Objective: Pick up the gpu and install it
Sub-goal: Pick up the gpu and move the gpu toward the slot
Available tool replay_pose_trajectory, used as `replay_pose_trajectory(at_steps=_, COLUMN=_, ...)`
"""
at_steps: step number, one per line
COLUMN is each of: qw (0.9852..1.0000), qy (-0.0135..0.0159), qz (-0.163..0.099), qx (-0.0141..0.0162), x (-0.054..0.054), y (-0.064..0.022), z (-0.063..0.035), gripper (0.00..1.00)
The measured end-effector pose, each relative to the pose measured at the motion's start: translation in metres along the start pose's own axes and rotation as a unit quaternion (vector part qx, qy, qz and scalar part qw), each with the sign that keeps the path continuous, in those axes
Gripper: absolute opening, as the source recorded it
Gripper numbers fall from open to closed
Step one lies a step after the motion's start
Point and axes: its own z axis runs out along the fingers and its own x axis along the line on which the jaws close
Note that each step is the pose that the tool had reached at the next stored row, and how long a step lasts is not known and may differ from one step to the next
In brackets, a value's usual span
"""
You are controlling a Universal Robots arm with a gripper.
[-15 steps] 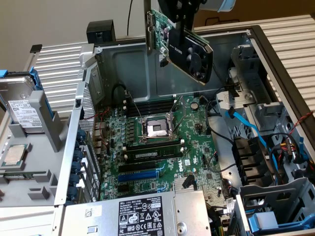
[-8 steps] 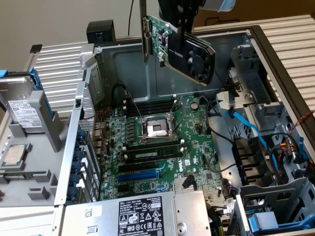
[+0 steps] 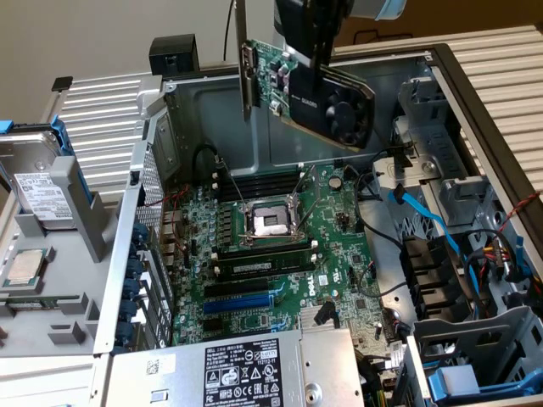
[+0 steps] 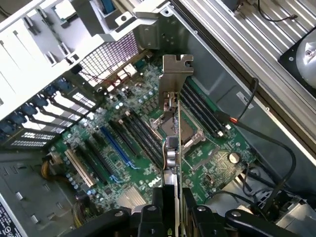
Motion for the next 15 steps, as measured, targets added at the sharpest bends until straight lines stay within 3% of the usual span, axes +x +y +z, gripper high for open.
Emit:
replay_pose_trajectory(at_steps=4, qw=0.9993, qy=0.0062, qz=-0.036, qx=0.0014, x=-0.0002, y=-0.0006, z=0.0027, gripper=0.26)
replay_pose_trajectory(at_steps=8, qw=0.9974, qy=0.0122, qz=-0.071, qx=0.0026, x=-0.0004, y=-0.0012, z=0.0051, gripper=0.26)
replay_pose_trajectory(at_steps=11, qw=0.9951, qy=0.0164, qz=-0.098, qx=0.0037, x=-0.0005, y=-0.0015, z=0.0065, gripper=0.26)
replay_pose_trajectory(at_steps=15, qw=0.9907, qy=0.0213, qz=-0.134, qx=0.0064, x=-0.0005, y=-0.0016, z=0.0076, gripper=0.26)
